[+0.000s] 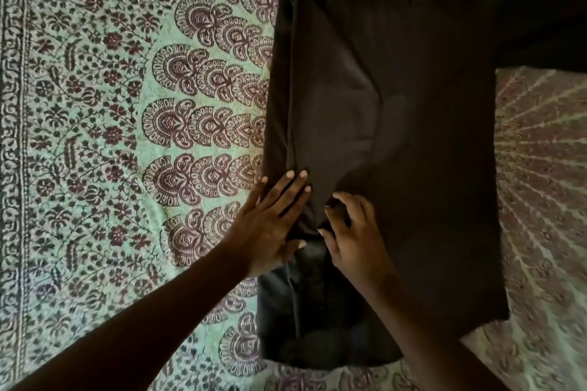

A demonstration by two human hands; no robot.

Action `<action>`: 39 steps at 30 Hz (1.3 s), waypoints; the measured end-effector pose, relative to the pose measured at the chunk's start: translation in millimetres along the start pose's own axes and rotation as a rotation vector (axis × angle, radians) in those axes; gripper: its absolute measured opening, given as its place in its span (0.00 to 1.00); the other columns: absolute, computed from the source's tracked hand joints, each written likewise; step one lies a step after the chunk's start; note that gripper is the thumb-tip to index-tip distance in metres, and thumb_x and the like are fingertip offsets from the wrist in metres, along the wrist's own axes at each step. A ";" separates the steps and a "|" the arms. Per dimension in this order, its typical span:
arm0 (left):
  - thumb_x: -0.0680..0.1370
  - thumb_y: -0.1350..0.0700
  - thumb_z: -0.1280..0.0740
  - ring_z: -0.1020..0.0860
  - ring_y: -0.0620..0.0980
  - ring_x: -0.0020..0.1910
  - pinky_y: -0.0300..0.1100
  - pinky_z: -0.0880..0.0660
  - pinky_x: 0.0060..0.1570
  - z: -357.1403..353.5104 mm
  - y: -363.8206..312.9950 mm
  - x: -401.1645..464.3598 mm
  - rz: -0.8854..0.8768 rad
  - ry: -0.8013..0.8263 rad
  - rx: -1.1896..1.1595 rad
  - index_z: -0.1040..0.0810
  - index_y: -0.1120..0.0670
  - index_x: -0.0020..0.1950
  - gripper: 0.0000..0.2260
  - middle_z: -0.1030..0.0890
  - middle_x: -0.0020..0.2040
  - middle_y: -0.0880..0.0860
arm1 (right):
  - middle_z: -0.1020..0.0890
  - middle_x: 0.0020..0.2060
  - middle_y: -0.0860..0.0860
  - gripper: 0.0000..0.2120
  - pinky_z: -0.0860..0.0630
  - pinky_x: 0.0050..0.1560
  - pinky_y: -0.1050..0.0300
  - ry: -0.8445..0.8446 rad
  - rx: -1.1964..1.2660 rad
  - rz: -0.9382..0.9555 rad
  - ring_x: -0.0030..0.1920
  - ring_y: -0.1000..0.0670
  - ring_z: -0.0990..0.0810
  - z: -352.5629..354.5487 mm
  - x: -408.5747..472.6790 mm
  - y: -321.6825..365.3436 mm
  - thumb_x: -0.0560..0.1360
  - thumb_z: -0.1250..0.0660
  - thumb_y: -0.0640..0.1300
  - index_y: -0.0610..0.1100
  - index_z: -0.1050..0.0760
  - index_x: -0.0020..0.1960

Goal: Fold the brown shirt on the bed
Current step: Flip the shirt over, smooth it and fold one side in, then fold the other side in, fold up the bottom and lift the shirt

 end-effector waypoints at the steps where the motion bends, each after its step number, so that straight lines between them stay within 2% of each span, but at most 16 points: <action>1: 0.79 0.33 0.42 0.57 0.53 0.84 0.58 0.54 0.81 -3.3 -6.4 -7.8 0.003 0.020 0.001 0.48 0.54 0.84 0.41 0.56 0.85 0.54 | 0.25 0.67 0.40 0.17 0.24 0.64 0.44 0.005 -0.001 0.004 0.66 0.39 0.29 -2.1 -10.6 2.2 0.78 0.29 0.47 0.37 0.19 0.62; 5: 0.73 0.31 0.35 0.59 0.54 0.84 0.57 0.58 0.80 -10.2 -22.1 -31.6 -0.003 0.089 0.038 0.53 0.55 0.84 0.50 0.59 0.85 0.55 | 0.25 0.68 0.40 0.21 0.23 0.63 0.40 0.037 -0.024 -0.003 0.66 0.37 0.27 -12.9 -44.7 10.7 0.77 0.27 0.48 0.38 0.21 0.67; 10: 0.72 0.30 0.35 0.62 0.54 0.83 0.58 0.59 0.81 -12.3 -32.3 -43.1 0.036 0.132 0.046 0.58 0.56 0.84 0.53 0.63 0.84 0.56 | 0.25 0.68 0.39 0.22 0.23 0.62 0.39 0.010 -0.023 -0.037 0.65 0.35 0.26 -14.2 -58.8 19.0 0.75 0.24 0.46 0.39 0.21 0.66; 14: 0.72 0.25 0.41 0.64 0.55 0.83 0.58 0.60 0.80 -16.7 -35.4 -39.9 0.051 0.132 0.035 0.59 0.57 0.84 0.54 0.64 0.83 0.58 | 0.23 0.59 0.41 0.24 0.21 0.49 0.42 -0.022 -0.047 -0.054 0.55 0.38 0.25 -10.3 -73.3 23.2 0.70 0.21 0.50 0.41 0.20 0.62; 16: 0.71 0.22 0.44 0.62 0.56 0.83 0.58 0.60 0.80 -20.0 -36.7 -38.5 0.052 0.119 0.030 0.58 0.58 0.84 0.56 0.63 0.83 0.59 | 0.24 0.56 0.43 0.25 0.21 0.44 0.44 0.014 0.009 -0.045 0.50 0.41 0.24 -13.3 -85.3 23.1 0.71 0.21 0.51 0.40 0.21 0.62; 21: 0.68 0.24 0.35 0.67 0.57 0.82 0.59 0.62 0.80 -21.6 -35.2 -37.7 0.040 0.171 0.062 0.63 0.57 0.83 0.61 0.68 0.82 0.59 | 0.26 0.59 0.43 0.34 0.18 0.47 0.47 0.122 0.066 -0.015 0.50 0.42 0.21 -17.2 -107.3 22.8 0.67 0.18 0.53 0.37 0.23 0.67; 25: 0.66 0.24 0.34 0.68 0.55 0.81 0.60 0.61 0.80 -19.9 -33.3 -36.2 0.048 0.175 0.049 0.65 0.56 0.83 0.63 0.70 0.82 0.57 | 0.25 0.61 0.43 0.34 0.17 0.50 0.46 0.209 0.075 -0.037 0.53 0.42 0.21 -7.7 -99.6 25.1 0.68 0.18 0.52 0.38 0.23 0.68; 28: 0.67 0.26 0.35 0.62 0.53 0.83 0.60 0.56 0.80 -12.3 -35.6 -35.7 0.060 0.143 -0.011 0.61 0.53 0.84 0.59 0.65 0.84 0.54 | 0.23 0.62 0.43 0.29 0.20 0.57 0.43 0.282 0.205 -0.125 0.59 0.40 0.22 5.0 -86.8 20.6 0.74 0.23 0.51 0.40 0.24 0.70; 30: 0.71 0.31 0.37 0.51 0.51 0.84 0.59 0.44 0.79 -3.3 -37.5 -32.6 0.106 0.033 -0.095 0.53 0.51 0.84 0.50 0.55 0.85 0.52 | 0.22 0.61 0.45 0.27 0.21 0.60 0.48 0.244 0.380 -0.232 0.61 0.45 0.22 18.4 -76.6 13.0 0.77 0.26 0.51 0.41 0.25 0.72; 32: 0.77 0.36 0.41 0.42 0.51 0.82 0.55 0.36 0.76 8.9 -39.4 -24.7 0.153 -0.095 -0.160 0.45 0.52 0.83 0.39 0.46 0.84 0.52 | 0.19 0.58 0.48 0.24 0.22 0.56 0.58 0.102 0.512 -0.313 0.57 0.52 0.20 32.0 -64.6 4.1 0.78 0.27 0.51 0.43 0.24 0.71; 34: 0.81 0.41 0.43 0.37 0.53 0.80 0.52 0.33 0.73 19.7 -42.9 -6.7 0.160 -0.205 -0.209 0.39 0.55 0.82 0.32 0.39 0.82 0.54 | 0.18 0.54 0.51 0.20 0.22 0.53 0.64 -0.052 0.563 -0.379 0.53 0.56 0.19 44.0 -52.1 -10.3 0.78 0.27 0.50 0.44 0.21 0.67; 39: 0.81 0.44 0.39 0.34 0.53 0.78 0.55 0.29 0.71 45.6 -62.6 72.8 0.173 -0.307 -0.304 0.34 0.56 0.79 0.29 0.34 0.80 0.53 | 0.16 0.50 0.50 0.13 0.23 0.49 0.71 -0.285 0.679 -0.504 0.50 0.59 0.18 72.2 -14.5 -66.9 0.77 0.25 0.42 0.44 0.18 0.61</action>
Point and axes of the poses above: each hand's wrist, its own x-axis towards the middle knuckle, its own z-axis out of the back of the hand, y = z × x, the point moved 1 cm from there along x, towards the middle knuckle
